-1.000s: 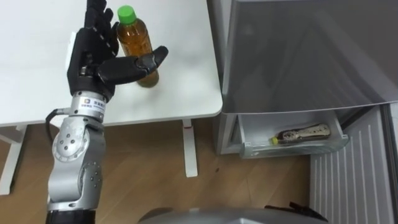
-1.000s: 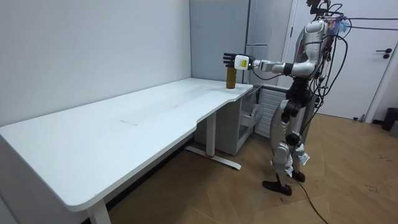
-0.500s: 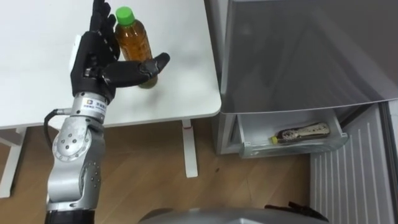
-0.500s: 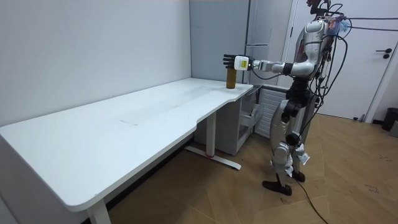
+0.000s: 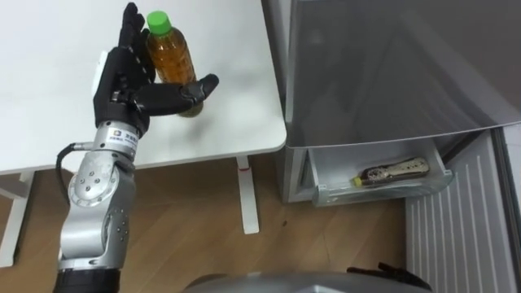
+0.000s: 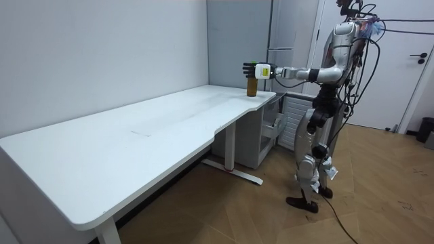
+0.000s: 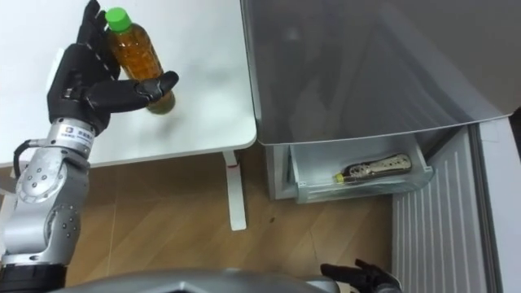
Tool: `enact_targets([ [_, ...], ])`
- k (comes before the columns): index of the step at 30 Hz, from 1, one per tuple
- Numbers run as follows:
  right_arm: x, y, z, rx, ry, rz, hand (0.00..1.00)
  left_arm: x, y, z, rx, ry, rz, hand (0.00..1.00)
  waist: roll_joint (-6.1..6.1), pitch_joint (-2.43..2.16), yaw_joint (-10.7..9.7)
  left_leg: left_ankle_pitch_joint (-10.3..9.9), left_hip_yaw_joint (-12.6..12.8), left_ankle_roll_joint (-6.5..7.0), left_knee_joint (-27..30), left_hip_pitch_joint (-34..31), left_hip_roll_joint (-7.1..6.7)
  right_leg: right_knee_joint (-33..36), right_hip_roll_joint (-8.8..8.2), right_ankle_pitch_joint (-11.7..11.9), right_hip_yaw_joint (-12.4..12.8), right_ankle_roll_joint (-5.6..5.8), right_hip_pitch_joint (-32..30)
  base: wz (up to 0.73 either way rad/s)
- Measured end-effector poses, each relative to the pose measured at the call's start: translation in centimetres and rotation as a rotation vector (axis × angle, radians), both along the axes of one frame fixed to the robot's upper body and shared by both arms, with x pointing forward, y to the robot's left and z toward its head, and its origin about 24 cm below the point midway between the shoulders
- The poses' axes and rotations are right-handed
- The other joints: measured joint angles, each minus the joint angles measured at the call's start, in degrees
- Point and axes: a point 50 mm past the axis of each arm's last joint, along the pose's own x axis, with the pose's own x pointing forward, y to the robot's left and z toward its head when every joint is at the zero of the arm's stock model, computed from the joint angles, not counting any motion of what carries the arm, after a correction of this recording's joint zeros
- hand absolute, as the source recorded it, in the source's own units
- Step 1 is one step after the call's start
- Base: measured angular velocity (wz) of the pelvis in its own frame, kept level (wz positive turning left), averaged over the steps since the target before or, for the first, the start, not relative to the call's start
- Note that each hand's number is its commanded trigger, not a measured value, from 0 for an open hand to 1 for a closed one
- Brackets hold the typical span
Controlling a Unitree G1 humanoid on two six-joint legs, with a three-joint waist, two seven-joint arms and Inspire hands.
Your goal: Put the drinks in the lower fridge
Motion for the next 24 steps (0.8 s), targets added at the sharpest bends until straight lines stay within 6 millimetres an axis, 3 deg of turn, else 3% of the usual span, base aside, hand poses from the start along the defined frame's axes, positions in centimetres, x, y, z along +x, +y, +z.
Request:
enact_targets([
  [5,0.0,0.0,0.0,-0.004,0.002,0.000,0.00,1.3,0.0,0.1,-0.005,0.000,0.017,0.00,0.09,0.07,-0.1,0.0,0.4,0.00,0.1,0.0,0.03,0.0,0.00,0.0,0.1,0.00,-0.1,-0.03],
  [22,0.3,0.0,0.0,-0.011,-0.001,0.003,0.00,1.6,0.2,-0.5,-0.009,0.027,0.042,0.00,-0.03,0.16,-0.9,0.0,0.6,0.00,0.1,0.0,0.08,0.0,-0.01,0.0,0.1,-0.01,-0.2,0.00],
  [23,0.3,0.0,0.0,-0.011,-0.001,0.003,0.00,1.6,0.2,-0.6,-0.009,0.032,0.044,0.10,-0.02,0.16,-0.9,0.0,0.6,0.00,0.1,0.0,0.08,0.0,-0.01,0.0,0.1,-0.01,-0.2,0.00],
  [24,0.3,0.0,0.0,-0.010,-0.002,0.004,0.00,1.5,0.3,-0.8,-0.010,0.038,0.050,0.28,-0.02,0.16,-0.9,0.0,0.6,0.00,0.1,0.0,0.08,0.0,-0.01,0.0,0.1,-0.01,-0.2,0.00],
])
